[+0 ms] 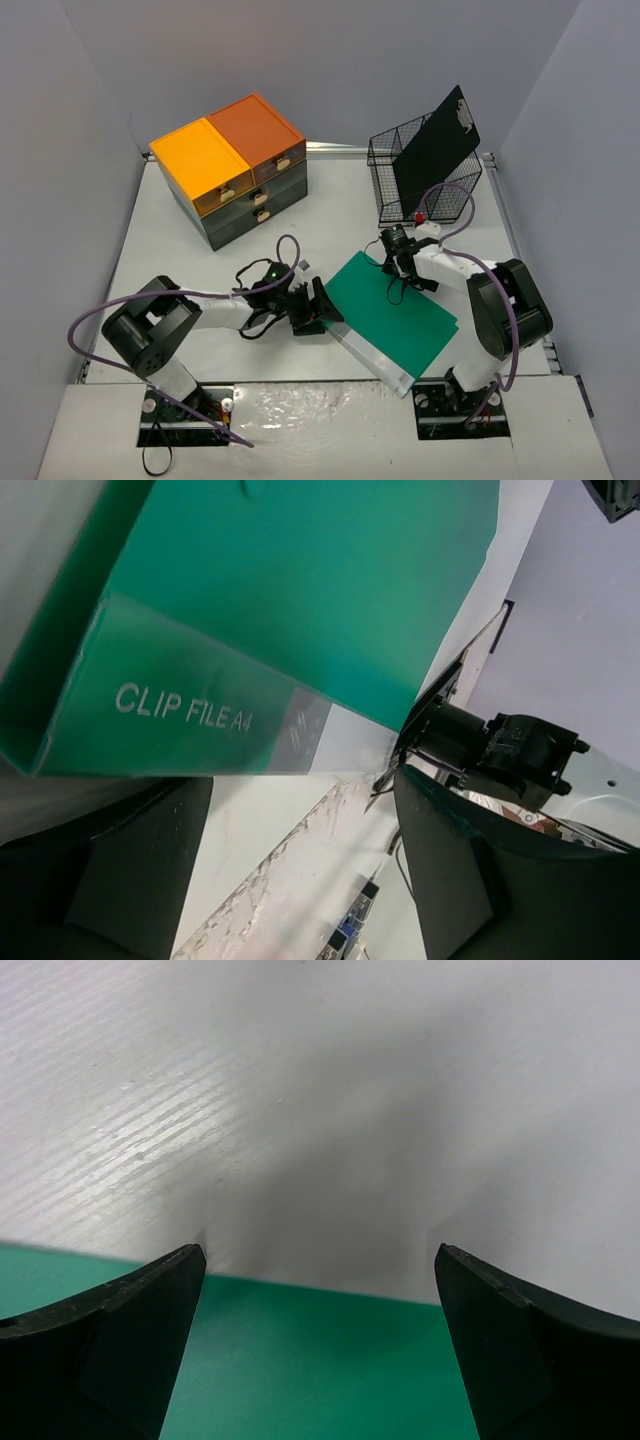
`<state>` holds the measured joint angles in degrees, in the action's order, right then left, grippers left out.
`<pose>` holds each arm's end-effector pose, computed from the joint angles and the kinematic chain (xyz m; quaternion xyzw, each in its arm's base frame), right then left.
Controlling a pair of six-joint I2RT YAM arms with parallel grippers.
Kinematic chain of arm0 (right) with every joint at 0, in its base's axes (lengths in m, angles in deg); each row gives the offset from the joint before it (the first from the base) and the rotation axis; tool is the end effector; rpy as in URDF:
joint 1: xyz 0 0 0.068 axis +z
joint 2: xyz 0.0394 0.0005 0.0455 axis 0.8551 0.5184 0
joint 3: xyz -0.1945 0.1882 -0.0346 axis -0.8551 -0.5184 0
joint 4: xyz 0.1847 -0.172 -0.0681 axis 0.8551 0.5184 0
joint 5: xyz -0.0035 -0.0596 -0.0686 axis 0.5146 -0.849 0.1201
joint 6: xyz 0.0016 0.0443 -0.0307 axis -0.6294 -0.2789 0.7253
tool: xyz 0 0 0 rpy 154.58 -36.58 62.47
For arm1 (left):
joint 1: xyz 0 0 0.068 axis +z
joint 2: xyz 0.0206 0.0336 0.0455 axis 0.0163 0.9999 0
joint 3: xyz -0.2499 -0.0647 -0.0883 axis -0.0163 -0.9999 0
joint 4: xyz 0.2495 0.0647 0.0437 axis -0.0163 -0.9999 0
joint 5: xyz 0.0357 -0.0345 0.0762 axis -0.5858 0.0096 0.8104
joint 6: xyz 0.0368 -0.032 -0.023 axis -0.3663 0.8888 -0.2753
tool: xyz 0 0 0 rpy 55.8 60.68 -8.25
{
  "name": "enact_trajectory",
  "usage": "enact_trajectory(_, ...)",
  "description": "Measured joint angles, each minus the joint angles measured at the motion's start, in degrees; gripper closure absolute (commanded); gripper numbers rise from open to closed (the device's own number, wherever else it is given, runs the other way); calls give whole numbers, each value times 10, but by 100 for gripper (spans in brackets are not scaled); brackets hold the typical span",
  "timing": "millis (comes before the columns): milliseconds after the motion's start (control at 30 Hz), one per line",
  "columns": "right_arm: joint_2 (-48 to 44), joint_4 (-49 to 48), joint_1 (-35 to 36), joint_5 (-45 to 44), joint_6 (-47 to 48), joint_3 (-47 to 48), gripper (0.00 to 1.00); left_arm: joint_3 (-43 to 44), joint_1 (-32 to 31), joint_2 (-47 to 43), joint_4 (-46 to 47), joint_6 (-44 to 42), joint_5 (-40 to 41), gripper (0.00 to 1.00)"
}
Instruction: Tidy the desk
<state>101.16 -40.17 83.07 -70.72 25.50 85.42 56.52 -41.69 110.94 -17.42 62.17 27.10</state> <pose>0.2865 0.1113 0.1555 0.2276 0.9091 -0.0418 0.3463 0.1997 -0.2114 0.1402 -0.0674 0.8581 -0.5086 0.0191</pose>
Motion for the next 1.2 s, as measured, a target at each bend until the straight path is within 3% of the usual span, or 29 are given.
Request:
enact_trajectory(500, -4, -106, -13, 84, 32, -28, 5, 42, -13, 38, -8, 11, -7, 29)
enact_trajectory(1200, 0, -142, 2, 128, 102, -42, 5, 93, -27, 37, -81, -30, 61, 29)
